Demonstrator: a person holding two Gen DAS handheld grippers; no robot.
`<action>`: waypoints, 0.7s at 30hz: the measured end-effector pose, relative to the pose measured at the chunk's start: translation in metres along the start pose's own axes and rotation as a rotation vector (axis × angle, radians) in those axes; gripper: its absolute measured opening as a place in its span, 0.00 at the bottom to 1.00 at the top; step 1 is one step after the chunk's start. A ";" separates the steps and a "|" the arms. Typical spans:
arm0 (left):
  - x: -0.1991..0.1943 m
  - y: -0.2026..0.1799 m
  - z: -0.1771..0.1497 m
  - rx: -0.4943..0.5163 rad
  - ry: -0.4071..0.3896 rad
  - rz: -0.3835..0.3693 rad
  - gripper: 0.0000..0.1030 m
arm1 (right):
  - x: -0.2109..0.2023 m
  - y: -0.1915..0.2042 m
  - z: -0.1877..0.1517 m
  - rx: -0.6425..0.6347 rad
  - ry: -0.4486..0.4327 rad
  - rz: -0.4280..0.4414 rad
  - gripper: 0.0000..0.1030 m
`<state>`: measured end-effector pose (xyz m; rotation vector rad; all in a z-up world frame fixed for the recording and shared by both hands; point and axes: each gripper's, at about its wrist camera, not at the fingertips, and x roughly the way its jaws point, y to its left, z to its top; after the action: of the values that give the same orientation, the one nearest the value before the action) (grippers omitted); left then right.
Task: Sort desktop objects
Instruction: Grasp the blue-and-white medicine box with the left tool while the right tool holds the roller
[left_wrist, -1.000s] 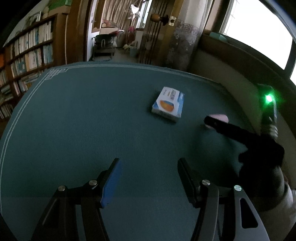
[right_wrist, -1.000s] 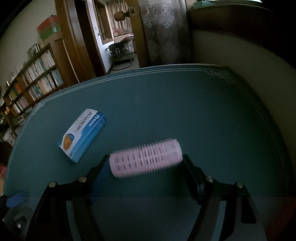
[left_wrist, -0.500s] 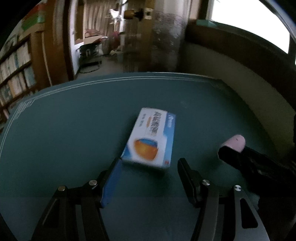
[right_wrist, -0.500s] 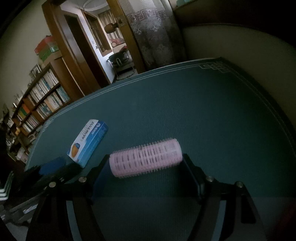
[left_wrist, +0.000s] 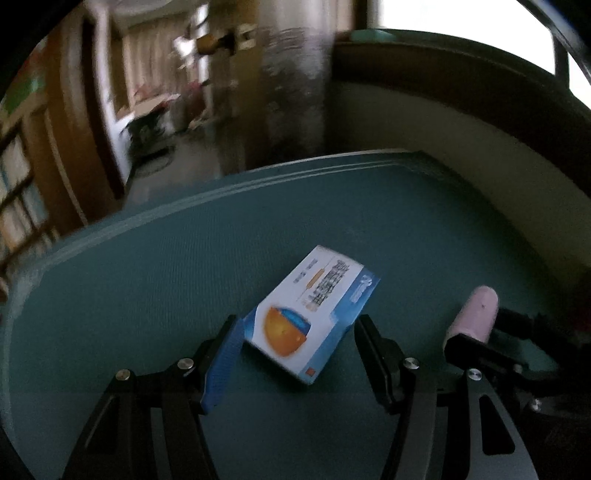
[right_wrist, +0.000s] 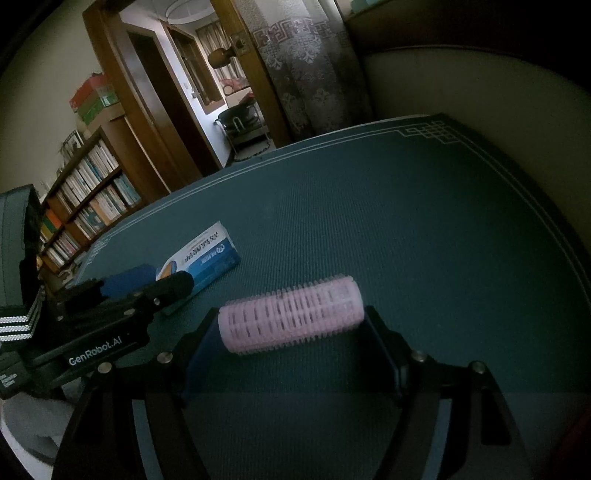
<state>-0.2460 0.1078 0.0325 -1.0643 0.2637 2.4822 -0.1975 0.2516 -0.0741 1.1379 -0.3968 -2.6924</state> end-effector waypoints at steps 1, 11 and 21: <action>0.001 -0.004 0.002 0.045 -0.001 -0.004 0.62 | -0.001 0.001 -0.001 -0.001 0.000 -0.002 0.75; 0.030 -0.026 0.013 0.283 0.008 0.066 0.74 | 0.000 0.001 -0.001 0.002 -0.001 0.002 0.75; 0.028 -0.003 0.014 0.101 0.037 -0.063 0.54 | 0.000 0.000 -0.001 0.004 -0.002 0.003 0.75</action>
<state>-0.2707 0.1234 0.0222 -1.0619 0.3566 2.3687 -0.1967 0.2510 -0.0746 1.1348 -0.4036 -2.6917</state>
